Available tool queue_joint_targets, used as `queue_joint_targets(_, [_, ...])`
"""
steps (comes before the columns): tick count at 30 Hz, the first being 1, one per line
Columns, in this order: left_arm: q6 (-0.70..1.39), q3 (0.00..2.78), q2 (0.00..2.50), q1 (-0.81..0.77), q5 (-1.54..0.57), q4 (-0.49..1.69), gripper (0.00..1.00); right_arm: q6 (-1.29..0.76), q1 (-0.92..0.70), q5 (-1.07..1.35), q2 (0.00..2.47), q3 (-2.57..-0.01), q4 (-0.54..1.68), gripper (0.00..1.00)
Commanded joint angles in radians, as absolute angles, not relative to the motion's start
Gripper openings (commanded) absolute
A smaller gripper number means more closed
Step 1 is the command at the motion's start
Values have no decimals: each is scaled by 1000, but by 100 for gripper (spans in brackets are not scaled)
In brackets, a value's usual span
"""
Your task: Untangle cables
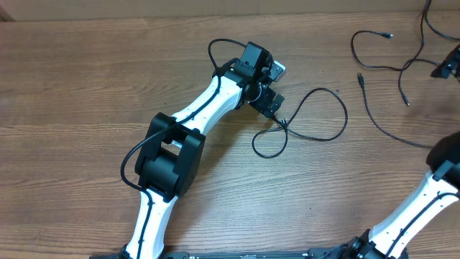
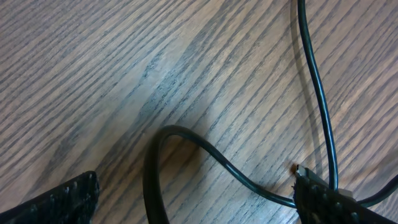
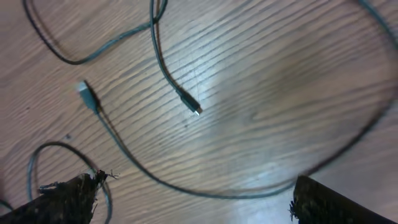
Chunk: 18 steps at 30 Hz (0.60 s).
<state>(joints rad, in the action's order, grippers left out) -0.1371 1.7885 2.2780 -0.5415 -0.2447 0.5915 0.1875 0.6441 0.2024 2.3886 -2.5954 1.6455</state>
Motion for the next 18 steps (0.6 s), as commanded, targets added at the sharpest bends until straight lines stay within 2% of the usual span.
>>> queue_joint_targets(1, [-157, 1802, 2286, -537, -236, 590, 100, 179, 649, 204, 2272, -2604, 1669, 100])
queue_joint_targets(18, [-157, 1802, 2286, -537, -236, 590, 100, 179, 629, 201, 2112, -2463, 1694, 100])
